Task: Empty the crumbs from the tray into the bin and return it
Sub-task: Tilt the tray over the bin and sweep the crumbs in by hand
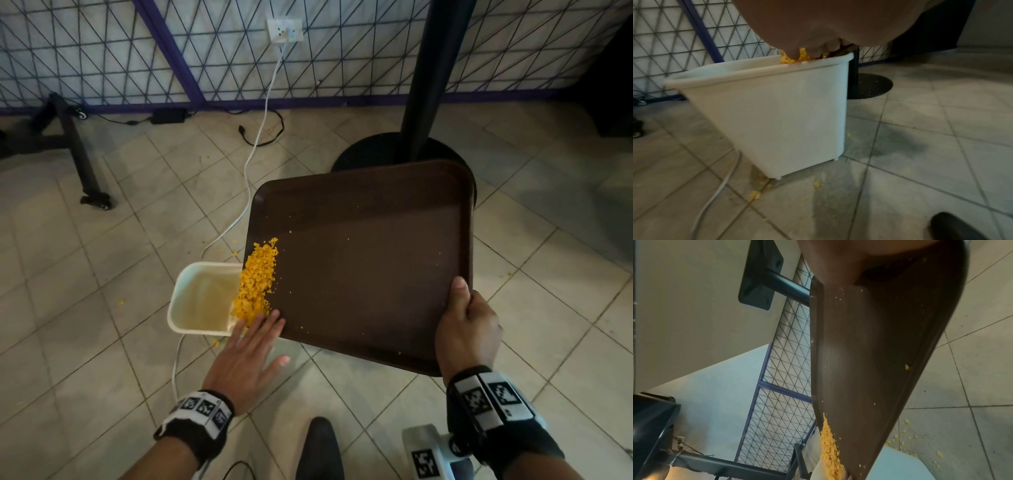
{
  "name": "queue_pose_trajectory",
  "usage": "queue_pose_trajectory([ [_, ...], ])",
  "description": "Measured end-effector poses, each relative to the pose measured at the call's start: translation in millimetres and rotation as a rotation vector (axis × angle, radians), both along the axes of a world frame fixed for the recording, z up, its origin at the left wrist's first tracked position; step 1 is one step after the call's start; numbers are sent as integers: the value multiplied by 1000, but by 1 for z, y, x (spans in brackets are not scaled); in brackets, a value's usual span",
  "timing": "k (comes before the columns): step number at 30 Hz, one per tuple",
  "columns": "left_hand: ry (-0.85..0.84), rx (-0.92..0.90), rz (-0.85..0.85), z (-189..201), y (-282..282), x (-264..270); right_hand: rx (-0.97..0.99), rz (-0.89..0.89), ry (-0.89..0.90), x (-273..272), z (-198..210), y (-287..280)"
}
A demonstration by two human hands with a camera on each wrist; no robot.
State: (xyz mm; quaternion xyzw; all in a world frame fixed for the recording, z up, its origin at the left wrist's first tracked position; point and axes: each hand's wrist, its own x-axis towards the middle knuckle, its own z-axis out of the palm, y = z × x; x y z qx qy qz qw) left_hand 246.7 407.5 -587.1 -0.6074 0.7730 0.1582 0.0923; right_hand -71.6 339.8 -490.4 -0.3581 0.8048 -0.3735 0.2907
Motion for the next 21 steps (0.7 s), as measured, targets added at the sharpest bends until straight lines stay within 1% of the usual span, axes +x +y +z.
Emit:
queue_pose_trajectory([
  [4,-109,26,78,-5,-3,34,-5,1,5,2,3,0],
  [7,-101,3,133,1,-9,38,-5,1,9,2,4,0],
  [9,-28,-29,138,11,-11,22,1,0,9,2,3,0],
  [13,151,-21,45,32,-4,-44,11,-5,10,2,2,0],
  [16,177,4,-27,27,4,-76,14,-6,6,2,3,0],
  [18,151,19,-6,19,7,-72,9,-8,4,1,4,0],
  [21,64,44,93,8,8,-42,7,-11,-2,-1,5,0],
])
